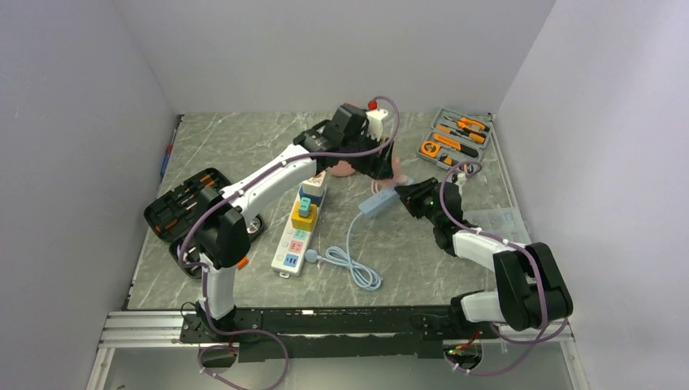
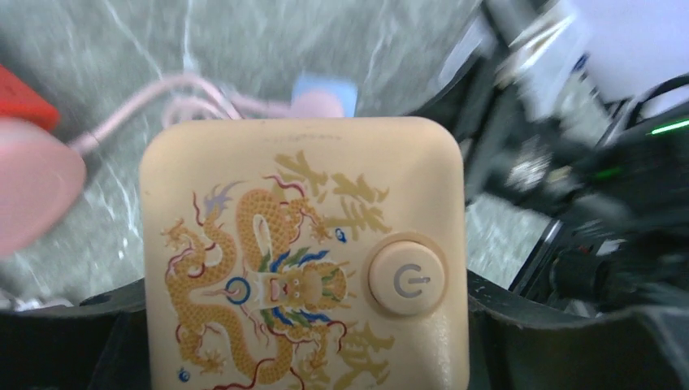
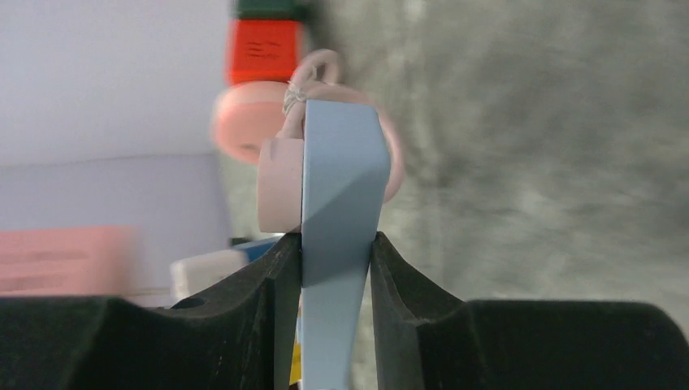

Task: Pull the plug off the socket
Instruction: Remove the plug from the socket.

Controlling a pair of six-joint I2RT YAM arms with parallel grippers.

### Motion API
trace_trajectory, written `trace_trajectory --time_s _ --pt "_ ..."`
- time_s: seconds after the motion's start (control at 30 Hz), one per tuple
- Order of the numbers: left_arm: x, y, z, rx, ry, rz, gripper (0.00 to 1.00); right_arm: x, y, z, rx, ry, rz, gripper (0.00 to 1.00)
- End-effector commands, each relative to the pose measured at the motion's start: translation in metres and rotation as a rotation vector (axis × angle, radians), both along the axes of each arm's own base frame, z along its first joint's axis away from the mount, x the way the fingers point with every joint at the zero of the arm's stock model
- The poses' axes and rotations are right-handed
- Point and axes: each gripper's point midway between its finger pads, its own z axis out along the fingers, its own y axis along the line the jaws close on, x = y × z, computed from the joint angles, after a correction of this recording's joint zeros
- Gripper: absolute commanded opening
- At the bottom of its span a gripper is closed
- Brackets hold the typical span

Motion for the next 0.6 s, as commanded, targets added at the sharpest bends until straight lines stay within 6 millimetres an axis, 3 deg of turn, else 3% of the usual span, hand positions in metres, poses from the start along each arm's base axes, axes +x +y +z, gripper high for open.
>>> trace_trajectory --time_s 0.0,0.17,0.37,0.57 --pt "0.006 -0.010 0.166 -0.349 -0.279 -0.026 0.00 -0.025 -0.015 -0.066 -0.116 0.181 -0.018 0.00" --pt "0.011 -0.001 0.168 -0.344 -0.289 -0.021 0.00 -0.028 -0.018 -0.075 -0.105 0.203 -0.027 0.00" --pt "0.011 0.011 0.122 -0.181 -0.329 -0.082 0.00 -0.022 -0.029 -0.059 -0.128 0.169 -0.040 0.00" --pt "0.011 0.043 0.070 0.135 -0.565 -0.222 0.00 -0.021 -0.045 -0.031 -0.192 0.111 -0.063 0.00"
